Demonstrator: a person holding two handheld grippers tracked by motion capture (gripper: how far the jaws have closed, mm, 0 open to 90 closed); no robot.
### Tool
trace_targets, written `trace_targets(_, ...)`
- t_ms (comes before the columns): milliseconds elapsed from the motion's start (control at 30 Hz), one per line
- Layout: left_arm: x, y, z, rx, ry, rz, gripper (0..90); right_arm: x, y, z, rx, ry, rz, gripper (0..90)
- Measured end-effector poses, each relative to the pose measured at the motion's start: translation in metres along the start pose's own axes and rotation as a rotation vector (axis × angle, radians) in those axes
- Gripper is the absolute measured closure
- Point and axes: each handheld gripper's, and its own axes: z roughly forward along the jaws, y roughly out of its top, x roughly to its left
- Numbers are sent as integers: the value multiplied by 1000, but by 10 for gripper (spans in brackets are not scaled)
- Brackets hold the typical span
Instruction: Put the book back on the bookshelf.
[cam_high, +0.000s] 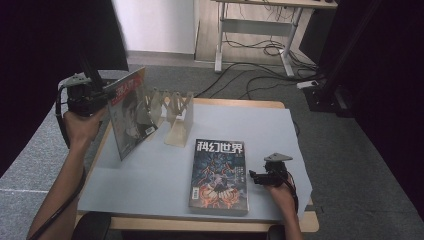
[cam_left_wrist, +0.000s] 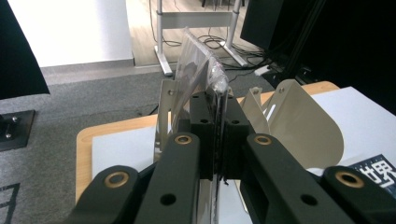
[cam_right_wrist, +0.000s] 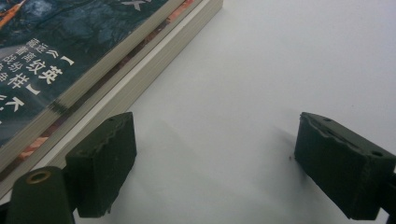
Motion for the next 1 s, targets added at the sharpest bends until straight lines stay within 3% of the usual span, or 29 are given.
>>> trace_targets(500,-2,-32,-19,-66,-38,61,866,0,0,0,-1,0,0,124)
trace_targets(1000,-3,-49,-36,-80,-67,80,860,0,0,0,-1,-1,-1,124)
